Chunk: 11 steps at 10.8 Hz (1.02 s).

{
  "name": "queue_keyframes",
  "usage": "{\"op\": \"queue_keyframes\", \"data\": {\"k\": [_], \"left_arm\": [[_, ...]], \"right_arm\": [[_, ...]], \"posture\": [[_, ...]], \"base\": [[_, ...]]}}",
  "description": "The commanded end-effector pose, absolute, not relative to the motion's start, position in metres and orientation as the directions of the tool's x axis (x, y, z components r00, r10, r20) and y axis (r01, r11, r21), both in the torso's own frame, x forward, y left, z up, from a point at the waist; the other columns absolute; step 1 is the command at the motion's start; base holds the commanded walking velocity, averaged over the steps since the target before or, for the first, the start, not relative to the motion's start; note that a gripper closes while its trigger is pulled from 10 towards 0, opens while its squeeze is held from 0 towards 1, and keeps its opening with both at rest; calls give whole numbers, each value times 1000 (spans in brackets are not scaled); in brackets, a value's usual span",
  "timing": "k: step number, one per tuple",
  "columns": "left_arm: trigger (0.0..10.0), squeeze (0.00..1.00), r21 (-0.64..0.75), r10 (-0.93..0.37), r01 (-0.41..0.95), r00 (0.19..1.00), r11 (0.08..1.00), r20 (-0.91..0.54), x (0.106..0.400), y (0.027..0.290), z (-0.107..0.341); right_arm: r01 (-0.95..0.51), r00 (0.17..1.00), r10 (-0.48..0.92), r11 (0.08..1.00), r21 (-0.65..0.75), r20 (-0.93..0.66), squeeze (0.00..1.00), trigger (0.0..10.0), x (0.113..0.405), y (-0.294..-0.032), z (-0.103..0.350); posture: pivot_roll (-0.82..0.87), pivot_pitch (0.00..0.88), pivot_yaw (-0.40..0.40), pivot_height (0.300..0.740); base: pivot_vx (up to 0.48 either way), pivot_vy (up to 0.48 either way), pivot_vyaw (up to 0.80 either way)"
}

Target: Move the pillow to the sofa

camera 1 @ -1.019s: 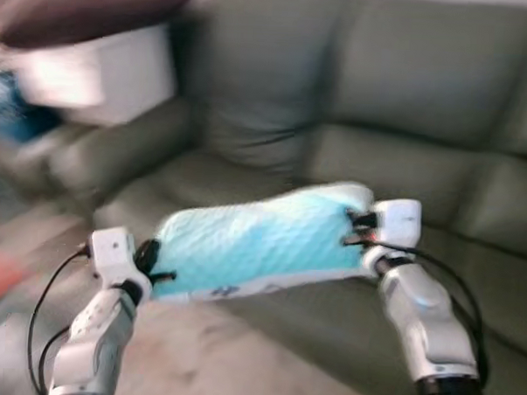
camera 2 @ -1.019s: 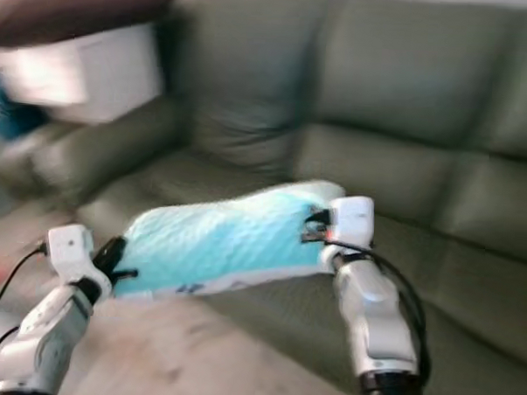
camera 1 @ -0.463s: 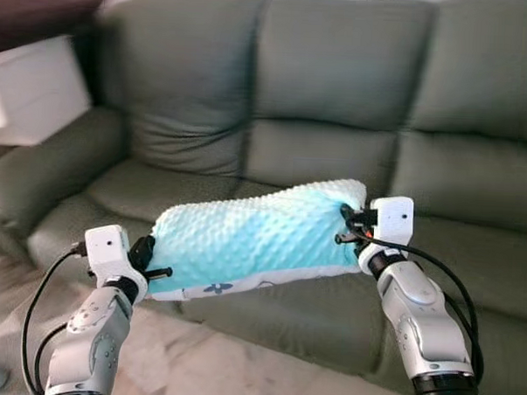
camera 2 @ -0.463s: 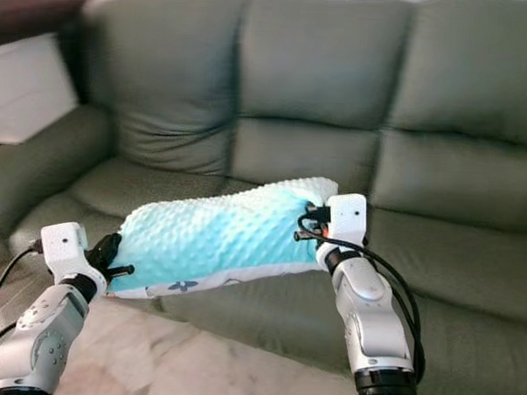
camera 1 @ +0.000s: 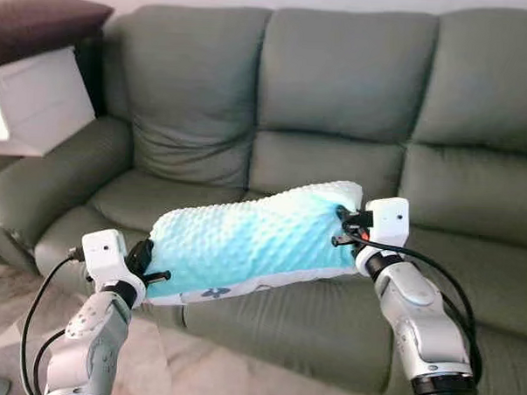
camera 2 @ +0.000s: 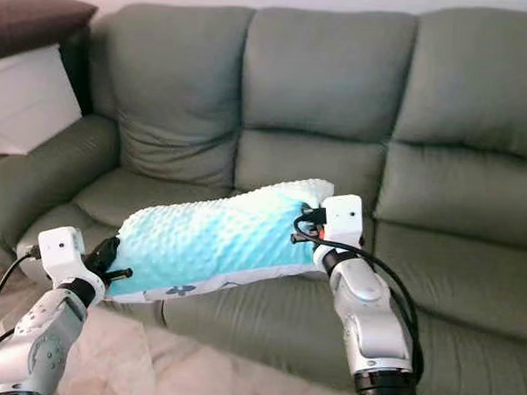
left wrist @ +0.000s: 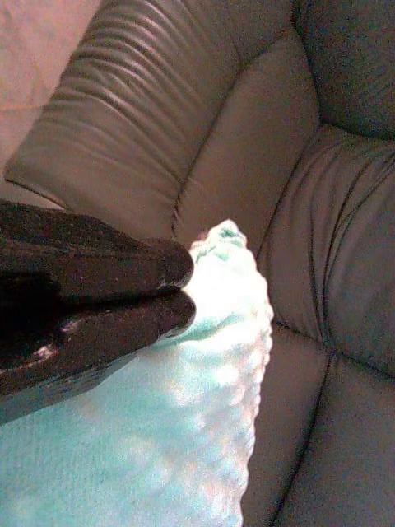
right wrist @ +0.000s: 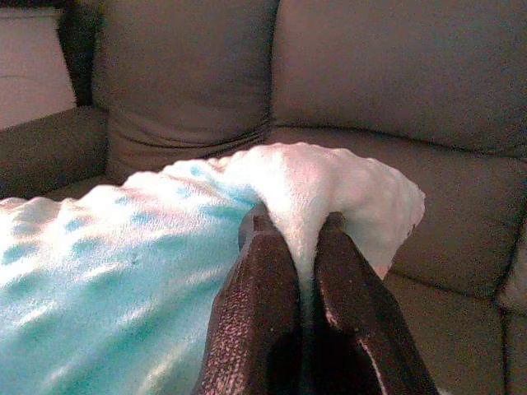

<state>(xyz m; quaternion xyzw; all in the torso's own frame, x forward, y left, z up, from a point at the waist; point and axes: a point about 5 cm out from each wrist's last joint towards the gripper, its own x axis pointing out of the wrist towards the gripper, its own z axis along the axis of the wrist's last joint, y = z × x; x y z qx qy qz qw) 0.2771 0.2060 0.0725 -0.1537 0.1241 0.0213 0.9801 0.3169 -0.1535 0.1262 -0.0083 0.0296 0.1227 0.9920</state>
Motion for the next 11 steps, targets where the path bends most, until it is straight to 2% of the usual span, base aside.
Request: {"op": "queue_keyframes", "data": {"k": [1, 3, 4, 11], "left_arm": [[10000, 0, -282, 17, -85, 971, 956, -237, 277, 211, 75], [10000, 0, -291, 9, -89, 964, 953, -265, 277, 207, 72], [10000, 0, -292, 3, -88, 960, 952, -280, 276, 205, 70], [10000, 0, -316, -14, -83, 956, 945, -293, 274, 202, 67]], "right_arm": [[-248, 968, 247, 969, -8, -31, 0, 10000, 318, -151, 134], [-245, 969, 244, 970, -11, -38, 0, 10000, 317, -151, 133], [-245, 969, 244, 970, -11, -41, 0, 10000, 317, -151, 133], [-243, 968, 242, 970, -6, -64, 0, 10000, 316, -150, 132]], "posture": [[-295, 35, 105, 740], [-296, 39, 103, 740], [-296, 41, 101, 740], [-294, 49, 100, 740]], "base": [[326, 0, 0], [0, 0, 0], [0, 0, -594], [0, 0, -800]]}}
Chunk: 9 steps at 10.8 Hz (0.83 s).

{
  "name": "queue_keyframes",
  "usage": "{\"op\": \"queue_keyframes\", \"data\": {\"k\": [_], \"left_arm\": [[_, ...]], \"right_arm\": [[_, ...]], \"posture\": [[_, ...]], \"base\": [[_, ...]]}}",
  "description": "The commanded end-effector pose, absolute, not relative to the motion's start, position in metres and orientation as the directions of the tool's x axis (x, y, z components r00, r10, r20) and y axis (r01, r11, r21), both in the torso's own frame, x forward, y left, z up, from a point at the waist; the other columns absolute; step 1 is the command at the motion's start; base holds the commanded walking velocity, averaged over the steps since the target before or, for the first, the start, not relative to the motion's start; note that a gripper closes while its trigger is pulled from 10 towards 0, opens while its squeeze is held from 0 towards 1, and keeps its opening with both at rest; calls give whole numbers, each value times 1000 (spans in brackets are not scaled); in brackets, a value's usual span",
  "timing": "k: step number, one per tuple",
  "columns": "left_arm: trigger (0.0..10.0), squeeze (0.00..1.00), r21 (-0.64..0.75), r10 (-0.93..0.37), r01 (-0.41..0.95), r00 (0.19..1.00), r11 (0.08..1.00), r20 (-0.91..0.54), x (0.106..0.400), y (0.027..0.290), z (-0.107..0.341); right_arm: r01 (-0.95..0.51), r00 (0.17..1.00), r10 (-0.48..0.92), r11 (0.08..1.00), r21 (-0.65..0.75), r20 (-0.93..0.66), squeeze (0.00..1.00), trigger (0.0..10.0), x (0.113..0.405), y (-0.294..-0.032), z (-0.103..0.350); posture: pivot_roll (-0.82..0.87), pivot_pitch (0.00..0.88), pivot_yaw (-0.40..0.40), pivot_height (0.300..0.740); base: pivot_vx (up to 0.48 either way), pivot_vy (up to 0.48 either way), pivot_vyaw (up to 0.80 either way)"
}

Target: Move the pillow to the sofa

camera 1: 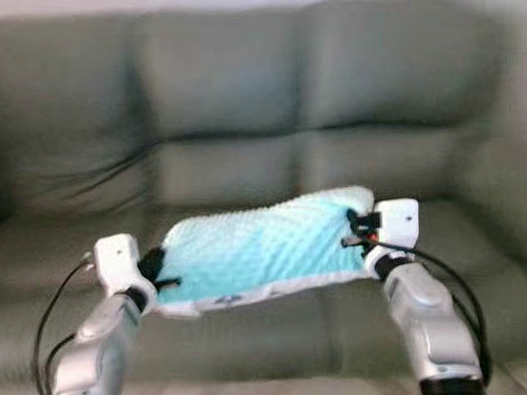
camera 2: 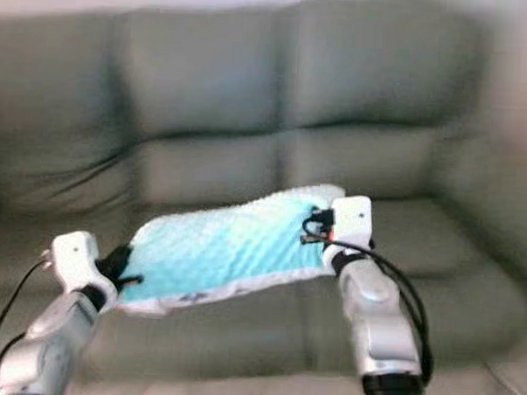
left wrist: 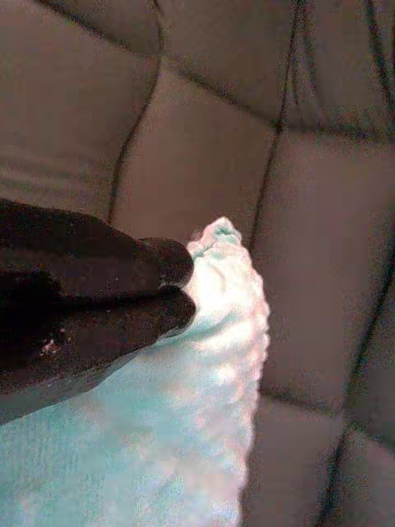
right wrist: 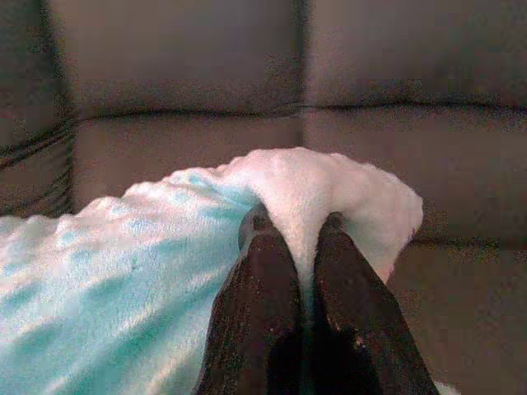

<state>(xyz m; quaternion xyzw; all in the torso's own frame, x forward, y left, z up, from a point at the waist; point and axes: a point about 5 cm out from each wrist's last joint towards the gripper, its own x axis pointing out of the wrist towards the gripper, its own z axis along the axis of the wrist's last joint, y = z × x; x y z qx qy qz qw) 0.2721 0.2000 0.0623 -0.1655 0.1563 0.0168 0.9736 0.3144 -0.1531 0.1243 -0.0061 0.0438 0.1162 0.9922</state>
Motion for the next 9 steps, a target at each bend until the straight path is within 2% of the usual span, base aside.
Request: {"op": "queue_keyframes", "data": {"k": [1, 4, 6, 8, 9], "left_arm": [[10000, 0, -310, -13, -82, 957, 947, -291, 274, 203, 68], [10000, 0, -291, 39, -130, 953, 948, -300, 274, 208, 68], [10000, 0, -269, 61, -148, 949, 952, -308, 275, 211, 67], [10000, 0, -205, 176, -246, 935, 947, -309, 271, 224, 63], [10000, 0, -188, 219, -285, 926, 940, -308, 266, 227, 61]], "right_arm": [[-245, 968, 244, 970, -8, -67, 0, 10000, 315, -150, 131], [-267, 962, 266, 964, -11, -64, 0, 10000, 314, -146, 130], [-301, 953, 296, 950, -89, -56, 0, 10000, 313, -145, 131], [-300, 953, 297, 953, -48, -62, 0, 10000, 314, -143, 128], [-304, 951, 301, 952, -35, -74, 0, 10000, 315, -142, 126]], "posture": [[-293, 49, 101, 740], [-292, 49, 104, 740], [-292, 42, 107, 740], [-278, 37, 93, 740], [-266, 38, 71, 740]], "base": [[0, 0, -800], [0, 0, 0], [0, 0, 800], [0, 0, 800], [0, 0, 0]]}}
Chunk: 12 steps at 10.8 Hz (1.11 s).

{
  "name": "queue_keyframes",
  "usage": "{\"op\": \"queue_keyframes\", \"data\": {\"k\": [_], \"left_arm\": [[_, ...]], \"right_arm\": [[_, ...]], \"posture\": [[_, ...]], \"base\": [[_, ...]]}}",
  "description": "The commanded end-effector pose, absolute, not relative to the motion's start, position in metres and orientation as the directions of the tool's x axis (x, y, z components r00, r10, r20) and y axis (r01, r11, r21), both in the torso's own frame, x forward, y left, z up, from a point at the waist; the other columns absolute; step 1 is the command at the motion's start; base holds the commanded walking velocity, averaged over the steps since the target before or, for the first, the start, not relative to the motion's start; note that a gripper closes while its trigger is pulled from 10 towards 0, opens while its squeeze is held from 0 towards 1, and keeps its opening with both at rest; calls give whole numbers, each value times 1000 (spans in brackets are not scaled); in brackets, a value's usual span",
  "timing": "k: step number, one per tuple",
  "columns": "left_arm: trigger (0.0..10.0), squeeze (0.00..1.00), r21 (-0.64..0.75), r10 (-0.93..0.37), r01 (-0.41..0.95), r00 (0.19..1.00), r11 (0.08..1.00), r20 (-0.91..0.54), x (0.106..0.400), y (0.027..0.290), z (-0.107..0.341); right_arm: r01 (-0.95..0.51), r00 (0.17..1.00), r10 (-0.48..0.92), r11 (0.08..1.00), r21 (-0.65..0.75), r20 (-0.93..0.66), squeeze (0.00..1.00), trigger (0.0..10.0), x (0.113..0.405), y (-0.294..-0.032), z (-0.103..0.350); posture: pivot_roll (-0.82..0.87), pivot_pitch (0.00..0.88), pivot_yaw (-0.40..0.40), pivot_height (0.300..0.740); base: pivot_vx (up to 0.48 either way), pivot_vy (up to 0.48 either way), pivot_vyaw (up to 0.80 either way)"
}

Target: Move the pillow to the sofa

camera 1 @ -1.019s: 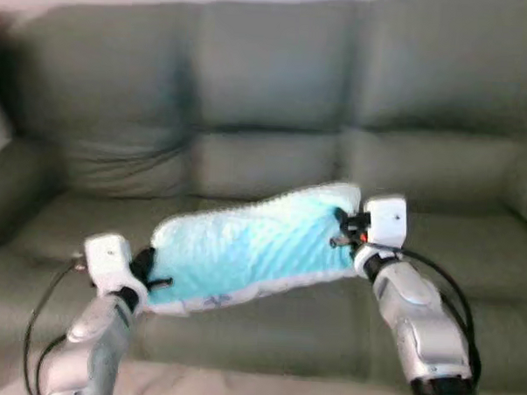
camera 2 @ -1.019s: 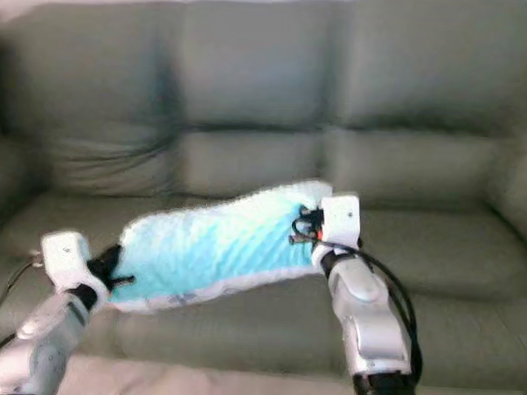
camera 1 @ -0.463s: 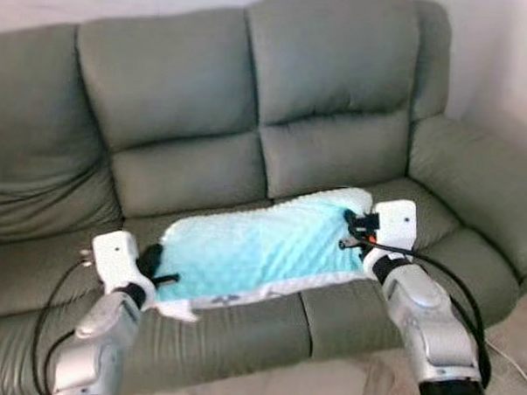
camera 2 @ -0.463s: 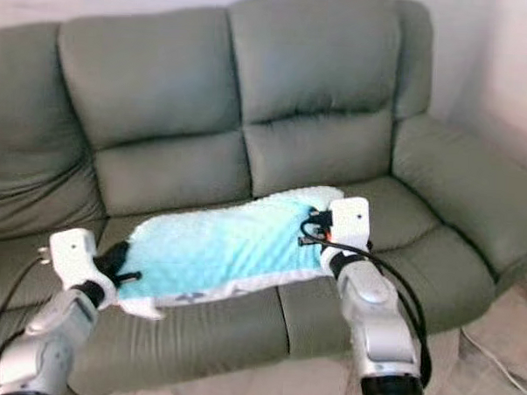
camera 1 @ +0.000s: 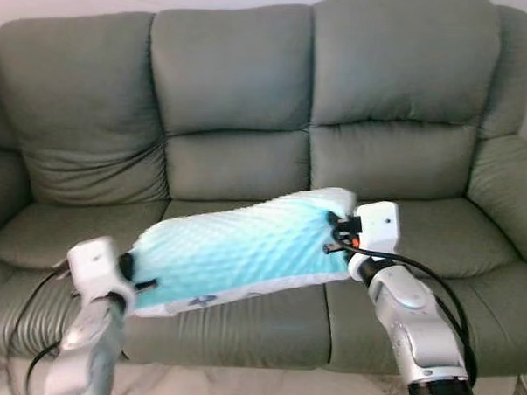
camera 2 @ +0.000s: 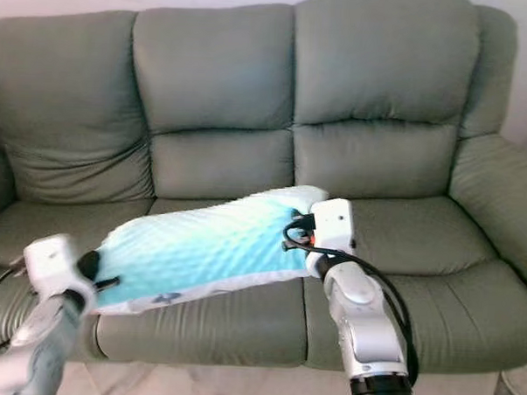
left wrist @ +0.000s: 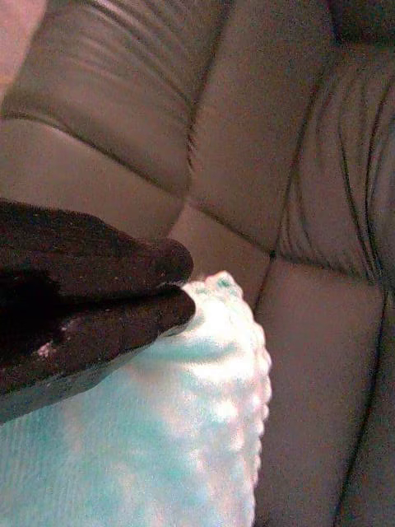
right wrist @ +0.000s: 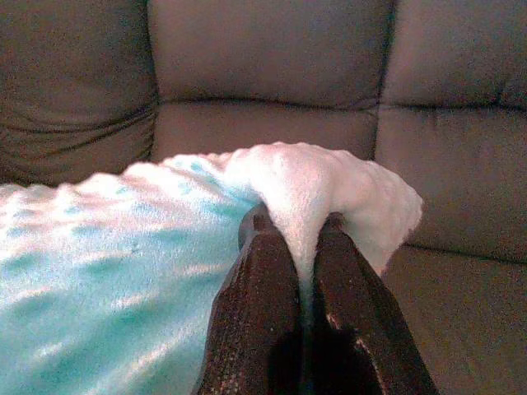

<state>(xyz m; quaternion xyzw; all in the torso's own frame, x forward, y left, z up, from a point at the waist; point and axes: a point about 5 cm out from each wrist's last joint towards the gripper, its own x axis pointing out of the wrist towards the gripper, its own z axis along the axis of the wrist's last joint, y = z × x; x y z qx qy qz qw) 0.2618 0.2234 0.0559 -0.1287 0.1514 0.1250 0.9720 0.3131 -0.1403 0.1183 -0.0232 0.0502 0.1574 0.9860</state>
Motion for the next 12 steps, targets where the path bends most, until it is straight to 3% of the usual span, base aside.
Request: {"op": "queue_keyframes", "data": {"k": [1, 6, 12], "left_arm": [[10000, 0, -199, 247, -316, 919, 928, -308, 258, 228, 58], [10000, 0, -166, 365, -425, 882, 890, -300, 230, 230, 54], [10000, 0, -115, 286, -322, 925, 940, -251, 253, 230, 72]], "right_arm": [[-337, 940, 334, 941, -31, -77, 0, 10000, 319, -134, 126], [-475, 878, 472, 880, -14, -81, 0, 10000, 329, -95, 125], [-456, 889, 454, 889, -36, -56, 0, 10000, 322, -94, 114]], "posture": [[-245, 37, 41, 740], [-160, 46, -9, 740], [-166, 79, 101, 740]], "base": [[0, 0, 0], [0, 0, 0], [0, 0, 0]]}}
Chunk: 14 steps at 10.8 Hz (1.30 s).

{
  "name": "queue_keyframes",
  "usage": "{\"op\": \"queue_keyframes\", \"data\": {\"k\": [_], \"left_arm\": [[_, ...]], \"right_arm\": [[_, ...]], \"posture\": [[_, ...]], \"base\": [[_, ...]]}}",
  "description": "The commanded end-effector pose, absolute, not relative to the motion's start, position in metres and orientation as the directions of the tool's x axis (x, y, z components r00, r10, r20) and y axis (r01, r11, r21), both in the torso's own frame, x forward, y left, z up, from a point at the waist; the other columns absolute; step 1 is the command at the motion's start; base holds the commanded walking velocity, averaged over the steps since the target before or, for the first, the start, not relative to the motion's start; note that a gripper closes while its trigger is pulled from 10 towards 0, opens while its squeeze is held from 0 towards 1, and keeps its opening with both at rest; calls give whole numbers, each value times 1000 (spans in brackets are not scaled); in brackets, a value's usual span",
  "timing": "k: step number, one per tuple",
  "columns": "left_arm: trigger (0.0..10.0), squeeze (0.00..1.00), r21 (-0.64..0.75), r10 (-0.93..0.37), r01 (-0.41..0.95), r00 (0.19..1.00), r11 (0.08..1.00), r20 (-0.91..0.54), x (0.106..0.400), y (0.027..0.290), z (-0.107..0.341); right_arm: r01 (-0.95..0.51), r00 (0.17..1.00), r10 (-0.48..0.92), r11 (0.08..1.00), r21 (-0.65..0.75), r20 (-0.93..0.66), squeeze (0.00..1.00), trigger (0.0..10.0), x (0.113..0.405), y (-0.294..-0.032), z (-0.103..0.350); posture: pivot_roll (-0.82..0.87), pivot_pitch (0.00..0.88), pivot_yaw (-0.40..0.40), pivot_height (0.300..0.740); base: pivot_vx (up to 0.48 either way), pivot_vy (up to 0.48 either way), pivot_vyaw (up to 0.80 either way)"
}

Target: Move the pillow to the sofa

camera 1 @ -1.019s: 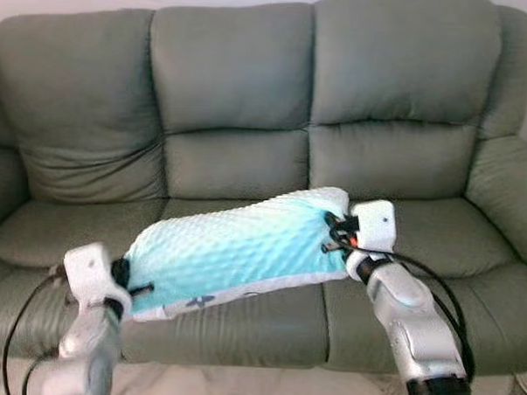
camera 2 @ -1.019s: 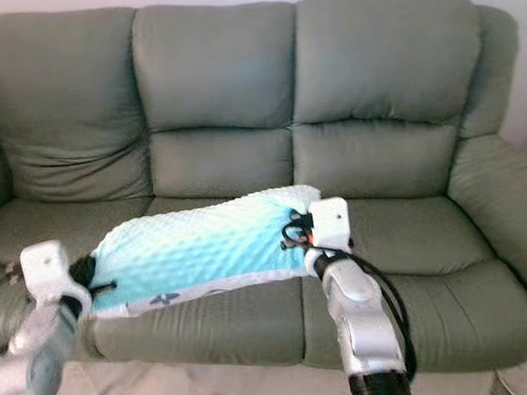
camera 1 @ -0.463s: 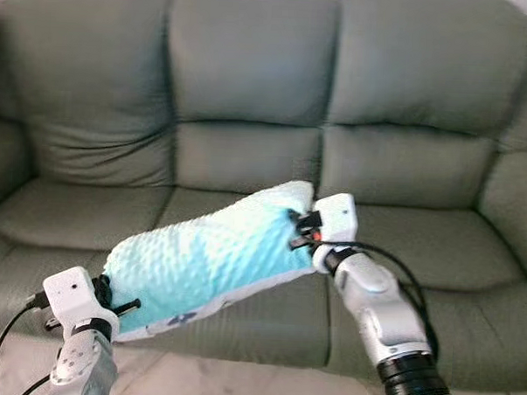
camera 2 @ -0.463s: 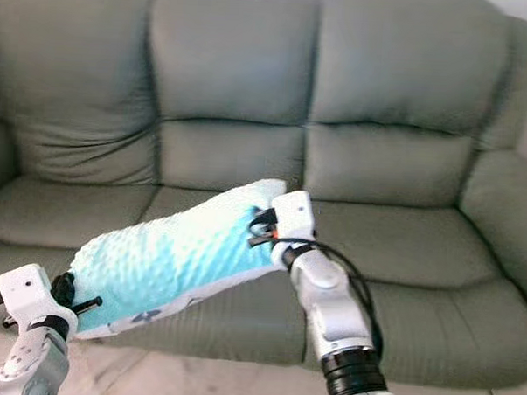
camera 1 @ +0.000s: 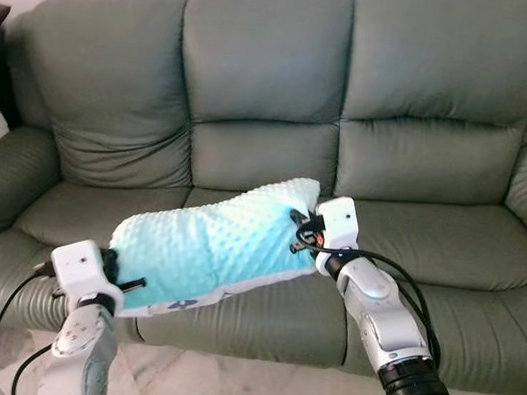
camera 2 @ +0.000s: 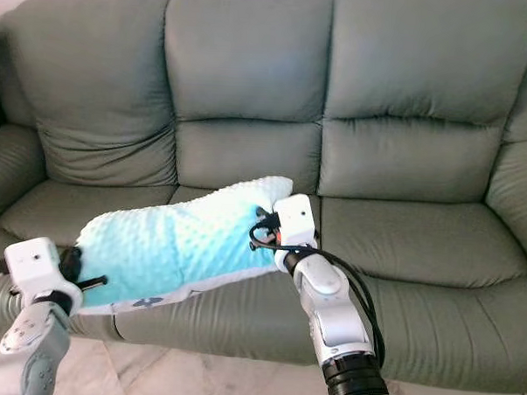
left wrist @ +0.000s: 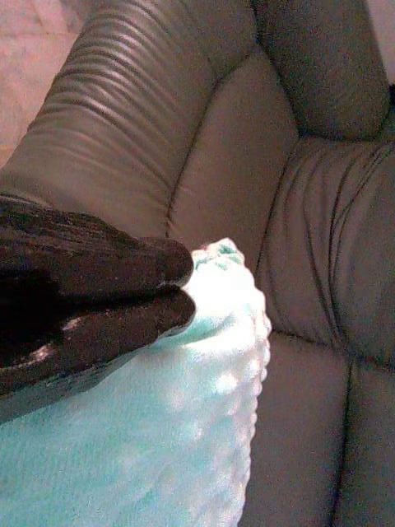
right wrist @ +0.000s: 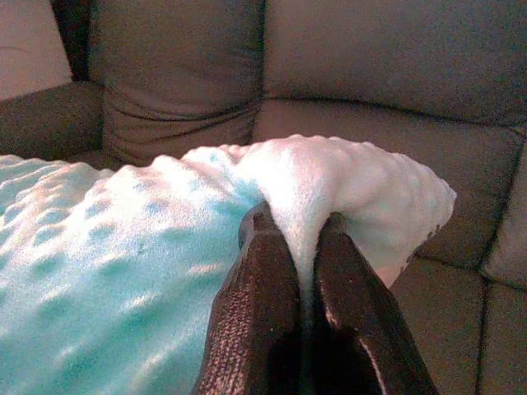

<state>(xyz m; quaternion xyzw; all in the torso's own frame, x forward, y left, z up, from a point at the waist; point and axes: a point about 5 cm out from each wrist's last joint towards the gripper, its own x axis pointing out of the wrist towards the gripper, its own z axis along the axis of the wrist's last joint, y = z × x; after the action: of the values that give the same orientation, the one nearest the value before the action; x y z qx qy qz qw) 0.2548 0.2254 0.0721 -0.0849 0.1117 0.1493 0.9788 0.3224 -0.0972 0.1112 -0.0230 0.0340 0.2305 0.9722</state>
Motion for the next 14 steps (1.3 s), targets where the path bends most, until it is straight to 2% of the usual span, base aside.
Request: {"op": "queue_keyframes", "data": {"k": [1, 10, 14], "left_arm": [[10000, 0, -115, 286, -322, 925, 940, -251, 253, 230, 72], [10000, 0, -115, 286, -322, 925, 940, -251, 253, 230, 72], [10000, 0, -126, 230, -270, 937, 955, -263, 263, 233, 74]], "right_arm": [[-456, 889, 454, 889, -36, -56, 0, 10000, 322, -94, 114], [-456, 889, 454, 889, -36, -56, 0, 10000, 322, -94, 114], [-416, 909, 414, 909, -30, -49, 0, 10000, 321, -99, 110]], "posture": [[-166, 79, 101, 740], [-166, 79, 101, 740], [-186, 76, 120, 740]], "base": [[0, 0, 0], [0, 0, 0], [0, 480, 0]]}}
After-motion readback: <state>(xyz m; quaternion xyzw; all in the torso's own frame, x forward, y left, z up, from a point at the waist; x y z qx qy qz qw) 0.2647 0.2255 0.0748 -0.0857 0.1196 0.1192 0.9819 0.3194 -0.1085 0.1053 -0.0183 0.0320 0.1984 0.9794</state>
